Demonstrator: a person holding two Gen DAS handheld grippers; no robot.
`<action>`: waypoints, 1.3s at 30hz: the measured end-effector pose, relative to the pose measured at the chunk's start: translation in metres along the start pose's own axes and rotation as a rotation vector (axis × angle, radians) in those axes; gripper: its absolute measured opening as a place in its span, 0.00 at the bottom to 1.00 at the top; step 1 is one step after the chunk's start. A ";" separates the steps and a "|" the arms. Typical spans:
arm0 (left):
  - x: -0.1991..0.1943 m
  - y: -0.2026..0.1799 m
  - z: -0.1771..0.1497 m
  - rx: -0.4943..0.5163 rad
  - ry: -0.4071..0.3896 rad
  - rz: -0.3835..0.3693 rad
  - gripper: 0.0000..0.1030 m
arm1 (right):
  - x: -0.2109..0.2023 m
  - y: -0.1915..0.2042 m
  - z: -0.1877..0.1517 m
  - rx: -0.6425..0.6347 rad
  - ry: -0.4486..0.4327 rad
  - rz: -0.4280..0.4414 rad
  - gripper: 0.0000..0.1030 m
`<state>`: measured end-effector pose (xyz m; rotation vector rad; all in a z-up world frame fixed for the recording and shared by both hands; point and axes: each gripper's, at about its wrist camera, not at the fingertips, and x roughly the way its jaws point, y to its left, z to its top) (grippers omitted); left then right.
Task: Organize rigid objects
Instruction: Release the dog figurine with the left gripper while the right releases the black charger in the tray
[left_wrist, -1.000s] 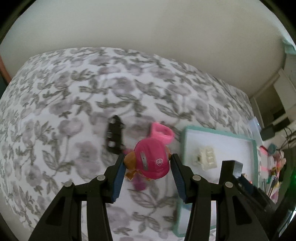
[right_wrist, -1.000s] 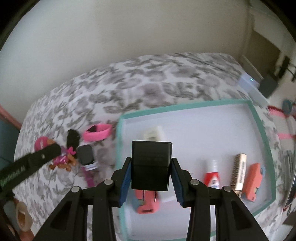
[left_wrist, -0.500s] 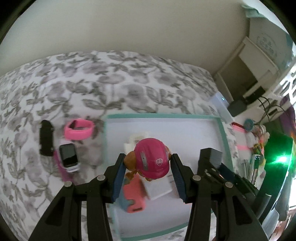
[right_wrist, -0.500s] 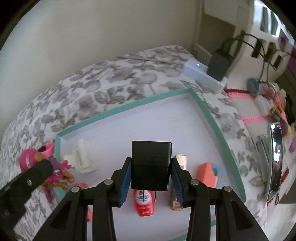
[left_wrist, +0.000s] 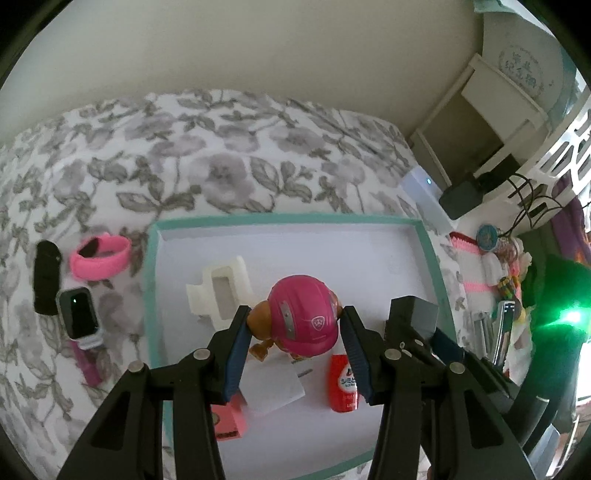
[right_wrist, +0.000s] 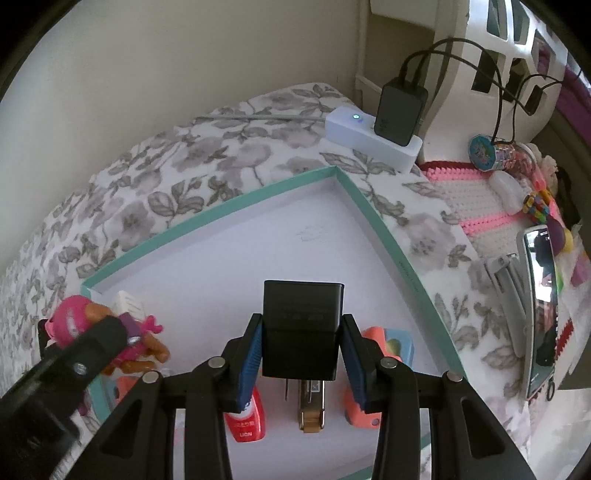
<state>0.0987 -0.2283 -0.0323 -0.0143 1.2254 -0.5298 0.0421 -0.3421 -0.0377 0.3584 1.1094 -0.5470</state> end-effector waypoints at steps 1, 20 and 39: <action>0.002 0.001 0.000 -0.005 0.006 -0.006 0.49 | 0.002 0.001 0.000 -0.007 0.005 -0.011 0.42; -0.004 0.004 0.001 -0.013 0.022 -0.023 0.52 | -0.003 0.008 0.001 -0.041 0.021 0.000 0.42; -0.020 0.036 0.006 -0.071 -0.023 0.149 0.58 | -0.005 0.012 0.001 -0.064 0.011 -0.010 0.56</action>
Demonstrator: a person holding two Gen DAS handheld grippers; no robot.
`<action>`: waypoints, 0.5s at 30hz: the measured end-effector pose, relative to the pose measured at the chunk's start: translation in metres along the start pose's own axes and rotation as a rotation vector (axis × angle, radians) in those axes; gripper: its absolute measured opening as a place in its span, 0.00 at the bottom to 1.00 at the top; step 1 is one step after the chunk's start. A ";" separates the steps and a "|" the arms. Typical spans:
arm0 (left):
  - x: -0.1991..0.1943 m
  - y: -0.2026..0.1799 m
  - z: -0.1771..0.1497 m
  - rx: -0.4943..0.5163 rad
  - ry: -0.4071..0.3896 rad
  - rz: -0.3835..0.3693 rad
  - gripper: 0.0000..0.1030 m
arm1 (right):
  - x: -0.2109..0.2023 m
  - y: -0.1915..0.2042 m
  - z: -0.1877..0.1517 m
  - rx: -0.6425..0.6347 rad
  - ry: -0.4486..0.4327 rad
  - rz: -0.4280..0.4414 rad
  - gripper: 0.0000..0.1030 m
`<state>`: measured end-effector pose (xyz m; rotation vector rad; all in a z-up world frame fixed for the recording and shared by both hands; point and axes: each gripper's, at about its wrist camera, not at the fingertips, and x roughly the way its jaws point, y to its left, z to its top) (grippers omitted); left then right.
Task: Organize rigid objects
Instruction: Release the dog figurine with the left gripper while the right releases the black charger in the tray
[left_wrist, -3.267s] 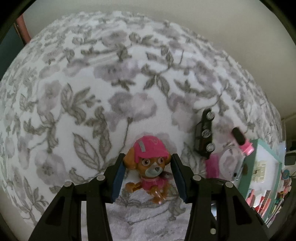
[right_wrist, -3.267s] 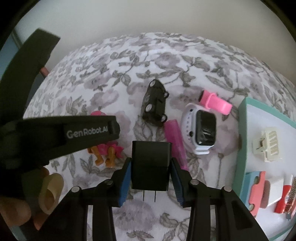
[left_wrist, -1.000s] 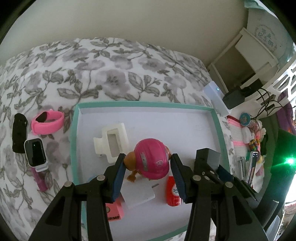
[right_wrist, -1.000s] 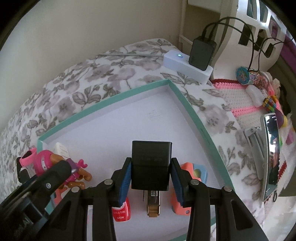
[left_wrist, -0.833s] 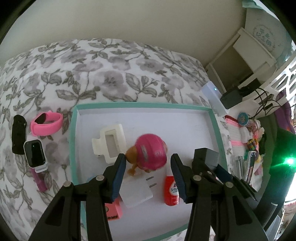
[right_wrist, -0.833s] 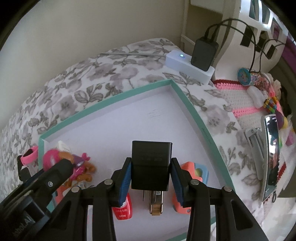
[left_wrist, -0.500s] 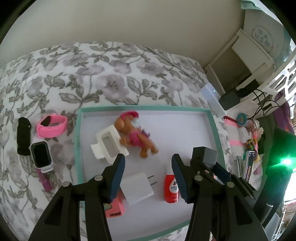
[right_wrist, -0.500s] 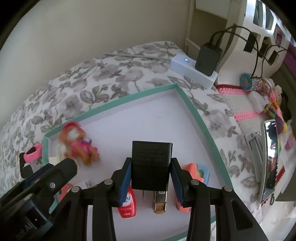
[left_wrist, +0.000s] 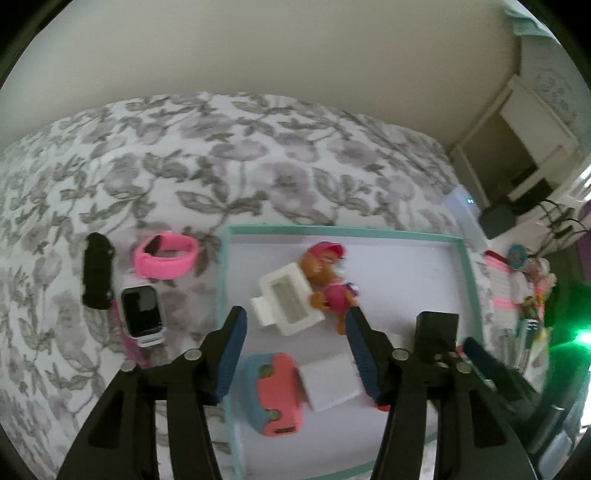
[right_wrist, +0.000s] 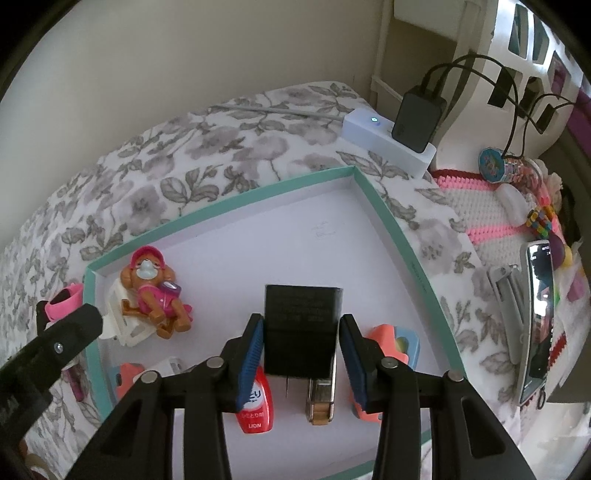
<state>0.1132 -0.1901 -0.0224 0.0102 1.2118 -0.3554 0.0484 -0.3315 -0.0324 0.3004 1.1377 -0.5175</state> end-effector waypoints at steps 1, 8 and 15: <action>0.001 0.003 0.000 -0.001 -0.001 0.026 0.59 | -0.001 0.000 0.000 -0.001 -0.006 -0.003 0.57; 0.004 0.018 -0.001 -0.007 -0.019 0.132 0.64 | 0.000 0.003 0.001 -0.015 -0.005 -0.009 0.60; 0.005 0.033 0.000 -0.024 -0.059 0.211 0.88 | 0.001 0.009 -0.001 -0.042 -0.014 -0.002 0.83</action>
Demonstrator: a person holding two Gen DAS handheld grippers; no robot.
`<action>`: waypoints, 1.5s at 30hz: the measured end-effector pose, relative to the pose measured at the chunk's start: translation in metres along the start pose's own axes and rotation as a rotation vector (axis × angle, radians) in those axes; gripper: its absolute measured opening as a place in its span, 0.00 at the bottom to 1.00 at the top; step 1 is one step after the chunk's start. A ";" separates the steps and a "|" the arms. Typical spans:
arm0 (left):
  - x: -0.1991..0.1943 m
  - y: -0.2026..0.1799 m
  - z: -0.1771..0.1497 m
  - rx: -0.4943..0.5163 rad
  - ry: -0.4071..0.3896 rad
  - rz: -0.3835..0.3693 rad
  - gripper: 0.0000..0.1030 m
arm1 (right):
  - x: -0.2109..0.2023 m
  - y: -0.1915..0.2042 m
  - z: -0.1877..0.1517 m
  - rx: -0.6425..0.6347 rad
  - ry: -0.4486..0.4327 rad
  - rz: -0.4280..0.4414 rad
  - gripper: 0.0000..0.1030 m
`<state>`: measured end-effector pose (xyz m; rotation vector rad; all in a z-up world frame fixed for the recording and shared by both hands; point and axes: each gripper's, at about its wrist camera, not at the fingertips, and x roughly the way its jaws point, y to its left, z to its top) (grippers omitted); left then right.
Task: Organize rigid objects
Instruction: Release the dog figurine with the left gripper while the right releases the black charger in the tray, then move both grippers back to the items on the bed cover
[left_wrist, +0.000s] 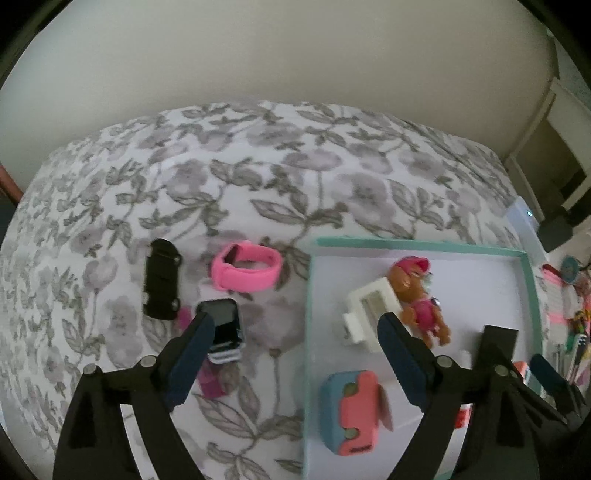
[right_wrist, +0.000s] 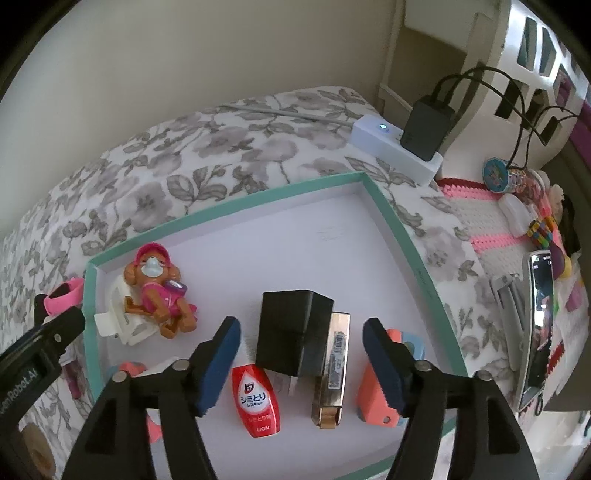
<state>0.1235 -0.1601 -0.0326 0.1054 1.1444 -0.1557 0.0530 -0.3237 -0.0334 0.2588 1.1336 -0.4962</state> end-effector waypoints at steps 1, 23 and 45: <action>0.001 0.001 0.000 -0.003 0.000 0.006 0.88 | 0.000 0.001 0.000 -0.004 -0.001 0.002 0.84; 0.010 0.047 0.002 -0.083 0.006 0.060 0.88 | -0.008 0.028 -0.004 -0.044 -0.051 0.106 1.00; -0.012 0.054 0.011 -0.029 -0.155 0.049 0.88 | -0.008 0.045 -0.006 -0.080 -0.059 0.154 1.00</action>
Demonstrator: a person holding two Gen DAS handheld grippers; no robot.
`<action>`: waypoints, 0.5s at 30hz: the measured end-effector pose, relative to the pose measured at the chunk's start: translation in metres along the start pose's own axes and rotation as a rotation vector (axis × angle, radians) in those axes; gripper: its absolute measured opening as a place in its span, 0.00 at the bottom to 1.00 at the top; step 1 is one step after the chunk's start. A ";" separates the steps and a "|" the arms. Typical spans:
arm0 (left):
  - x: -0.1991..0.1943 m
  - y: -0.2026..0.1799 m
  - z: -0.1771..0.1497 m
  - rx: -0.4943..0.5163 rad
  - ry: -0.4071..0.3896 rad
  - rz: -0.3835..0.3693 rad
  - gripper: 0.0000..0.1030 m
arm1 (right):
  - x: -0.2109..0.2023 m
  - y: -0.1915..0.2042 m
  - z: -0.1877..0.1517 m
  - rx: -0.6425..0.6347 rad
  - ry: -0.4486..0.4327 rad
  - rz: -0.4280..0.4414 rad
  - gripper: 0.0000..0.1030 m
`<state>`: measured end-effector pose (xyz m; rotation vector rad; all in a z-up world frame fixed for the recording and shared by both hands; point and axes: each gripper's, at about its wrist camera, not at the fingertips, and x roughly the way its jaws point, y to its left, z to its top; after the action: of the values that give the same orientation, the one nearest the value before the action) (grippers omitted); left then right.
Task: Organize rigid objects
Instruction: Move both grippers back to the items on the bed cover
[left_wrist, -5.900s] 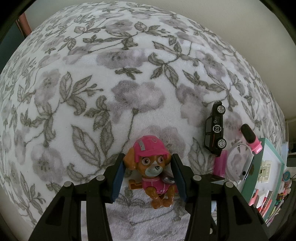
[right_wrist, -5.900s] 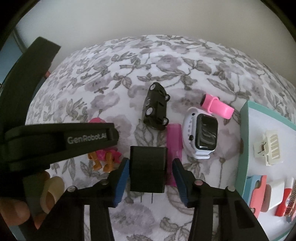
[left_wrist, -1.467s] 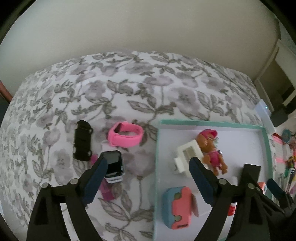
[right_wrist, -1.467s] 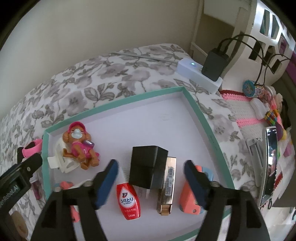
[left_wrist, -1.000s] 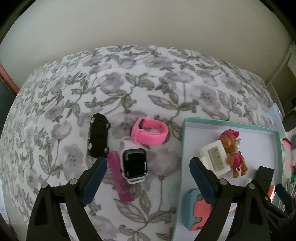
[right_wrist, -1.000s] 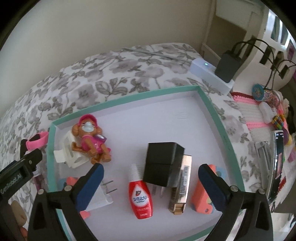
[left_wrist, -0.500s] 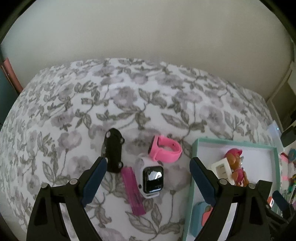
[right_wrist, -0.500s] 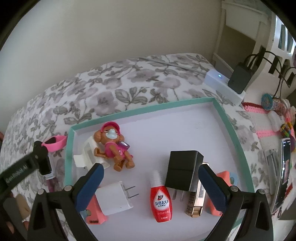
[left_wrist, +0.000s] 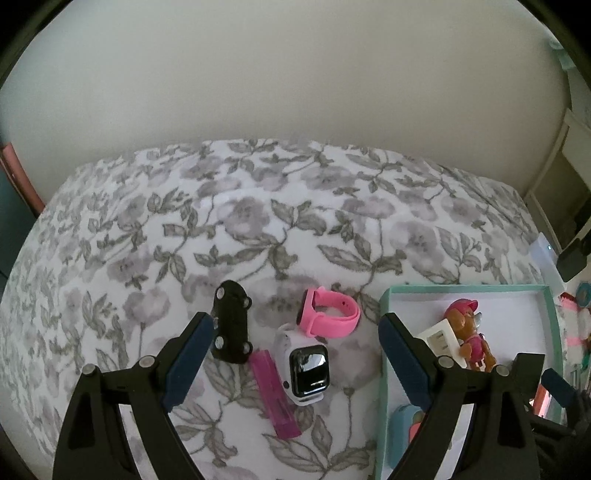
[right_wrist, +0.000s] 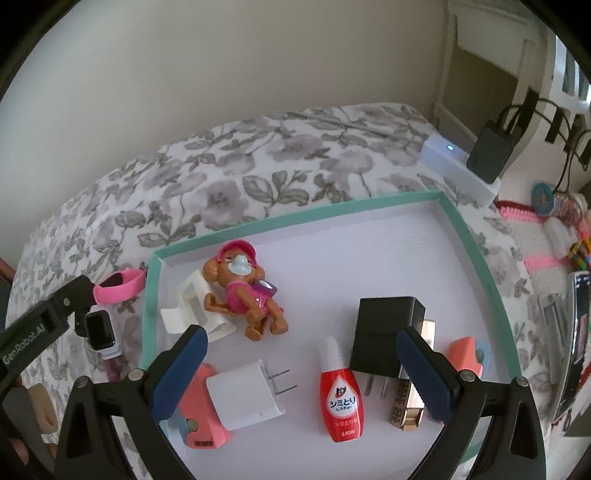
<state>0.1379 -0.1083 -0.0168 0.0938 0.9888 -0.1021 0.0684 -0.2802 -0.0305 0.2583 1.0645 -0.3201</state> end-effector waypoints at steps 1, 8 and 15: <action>-0.002 0.001 0.001 -0.005 -0.013 -0.006 0.88 | 0.000 0.001 0.000 0.000 -0.004 0.009 1.00; -0.017 0.016 0.009 -0.033 -0.087 0.015 0.88 | -0.009 0.021 0.002 -0.060 -0.071 0.024 1.00; -0.028 0.060 0.019 -0.083 -0.094 0.056 0.88 | -0.027 0.049 0.008 -0.101 -0.138 0.071 1.00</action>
<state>0.1466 -0.0496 0.0192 0.0402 0.8943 -0.0135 0.0810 -0.2338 -0.0005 0.1804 0.9304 -0.2168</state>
